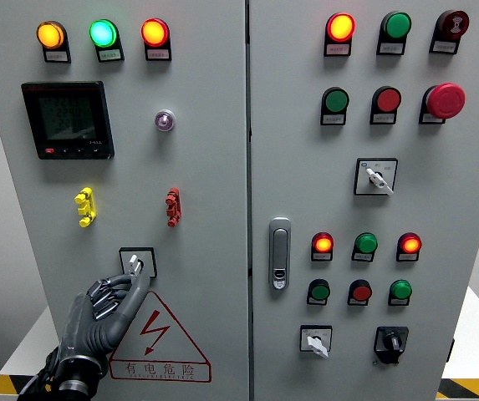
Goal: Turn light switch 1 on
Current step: 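Close the left hand fingers around the rotary switch knob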
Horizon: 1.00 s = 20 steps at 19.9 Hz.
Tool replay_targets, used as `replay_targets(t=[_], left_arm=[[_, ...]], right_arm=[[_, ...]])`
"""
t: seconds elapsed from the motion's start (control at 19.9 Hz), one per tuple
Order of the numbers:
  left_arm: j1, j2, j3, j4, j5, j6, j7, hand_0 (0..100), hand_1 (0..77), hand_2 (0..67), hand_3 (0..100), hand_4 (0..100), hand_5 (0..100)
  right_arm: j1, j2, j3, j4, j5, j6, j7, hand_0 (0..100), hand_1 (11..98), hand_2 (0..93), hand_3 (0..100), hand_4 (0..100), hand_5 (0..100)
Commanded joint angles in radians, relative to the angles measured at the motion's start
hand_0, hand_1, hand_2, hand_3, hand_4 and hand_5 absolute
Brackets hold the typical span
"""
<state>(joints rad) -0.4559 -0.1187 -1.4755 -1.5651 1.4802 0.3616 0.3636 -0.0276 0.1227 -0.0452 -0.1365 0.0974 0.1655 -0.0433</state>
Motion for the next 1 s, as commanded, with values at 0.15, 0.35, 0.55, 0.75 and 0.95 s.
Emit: replay_targets(t=[0.15, 0.35, 0.55, 0.75, 0.95], left_arm=[[-0.026, -0.001, 0.001, 0.004, 0.0, 0.003, 0.012, 0, 60.7, 43.1, 73, 88, 56], [-0.027, -0.001, 0.001, 0.002, 0.002, 0.005, 0.023, 0, 61.2, 44.3, 74, 88, 57], [-0.027, -0.001, 0.0, 0.002, 0.003, 0.014, 0.031, 0, 60.8, 44.9, 74, 89, 57], [-0.038, -0.001, 0.0, 0.002, 0.008, 0.037, 0.057, 0, 59.6, 46.1, 75, 90, 58], [-0.05, -0.001, 0.0, 0.002, 0.008, 0.037, 0.067, 0, 58.7, 47.5, 75, 90, 57]], right_arm=[[0.0, 0.0, 0.001, 0.0, -0.001, 0.0, 0.0, 0, 22.2, 0.0, 11, 23, 15], [0.0, 0.0, 0.001, 0.0, 0.001, 0.0, -0.001, 0, 22.2, 0.0, 11, 23, 15], [0.0, 0.0, 0.001, 0.0, -0.001, 0.002, 0.0, 0, 22.2, 0.0, 11, 23, 15], [0.0, 0.0, 0.001, 0.0, 0.001, 0.0, 0.0, 0, 22.2, 0.0, 11, 23, 15], [0.0, 0.0, 0.001, 0.0, -0.001, 0.0, 0.0, 0, 22.2, 0.0, 11, 23, 15]])
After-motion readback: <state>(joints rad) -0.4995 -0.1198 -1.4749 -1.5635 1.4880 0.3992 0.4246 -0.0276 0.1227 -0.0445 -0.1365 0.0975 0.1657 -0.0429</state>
